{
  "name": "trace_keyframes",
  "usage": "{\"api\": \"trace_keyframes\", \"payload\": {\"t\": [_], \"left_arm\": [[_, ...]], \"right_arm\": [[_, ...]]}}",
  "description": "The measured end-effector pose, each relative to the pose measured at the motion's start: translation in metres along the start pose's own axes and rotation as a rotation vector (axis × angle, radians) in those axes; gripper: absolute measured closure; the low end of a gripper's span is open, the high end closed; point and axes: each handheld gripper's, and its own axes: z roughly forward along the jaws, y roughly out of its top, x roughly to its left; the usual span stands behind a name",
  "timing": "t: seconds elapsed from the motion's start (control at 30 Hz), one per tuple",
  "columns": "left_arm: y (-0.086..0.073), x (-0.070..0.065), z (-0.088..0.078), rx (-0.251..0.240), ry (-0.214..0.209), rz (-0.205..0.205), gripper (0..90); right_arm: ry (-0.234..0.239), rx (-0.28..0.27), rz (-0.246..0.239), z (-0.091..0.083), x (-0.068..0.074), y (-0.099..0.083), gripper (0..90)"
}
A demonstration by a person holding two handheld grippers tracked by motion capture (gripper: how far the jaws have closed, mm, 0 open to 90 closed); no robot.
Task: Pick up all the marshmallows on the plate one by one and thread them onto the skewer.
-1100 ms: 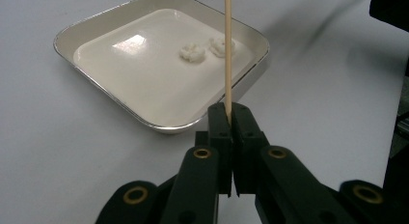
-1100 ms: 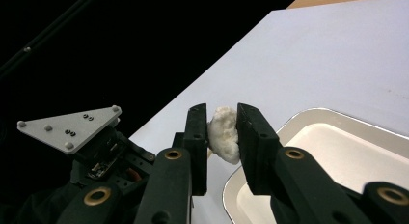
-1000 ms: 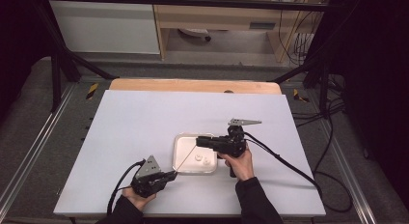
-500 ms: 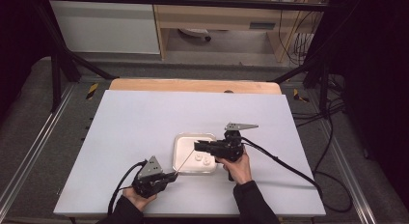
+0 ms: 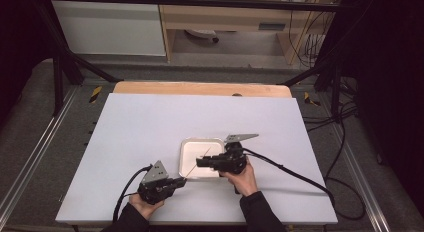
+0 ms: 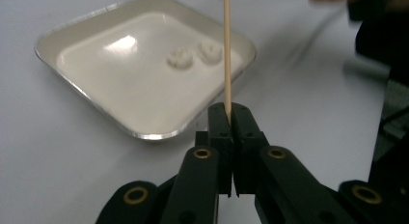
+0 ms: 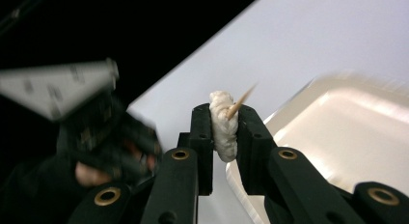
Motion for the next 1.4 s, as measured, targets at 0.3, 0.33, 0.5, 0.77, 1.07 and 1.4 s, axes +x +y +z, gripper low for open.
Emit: {"api": "trace_keyframes", "payload": {"t": [0.3, 0.33, 0.5, 0.77, 1.07, 1.4], "left_arm": [[-0.001, 0.002, 0.004, 0.023, 0.024, -0.016, 88.4], [0.000, 0.001, 0.006, 0.021, 0.027, -0.013, 88.4], [0.000, 0.000, 0.008, 0.020, 0.032, -0.011, 88.4], [-0.001, 0.003, 0.006, 0.005, 0.020, -0.033, 88.4], [-0.004, 0.008, 0.002, 0.005, 0.036, -0.042, 88.4], [-0.005, 0.009, 0.001, 0.010, 0.035, -0.043, 88.3]], "right_arm": [[0.011, 0.003, 0.000, 0.021, -0.001, -0.015, 76.9], [0.011, 0.005, -0.003, 0.021, 0.000, -0.015, 76.6], [0.015, 0.031, -0.008, 0.025, 0.002, -0.018, 75.6], [-0.021, 0.016, -0.049, 0.016, 0.007, -0.011, 57.5], [-0.215, 0.008, -0.186, -0.008, 0.004, 0.000, 30.0], [-0.379, 0.176, -0.277, -0.007, -0.019, -0.018, 36.4]]}}
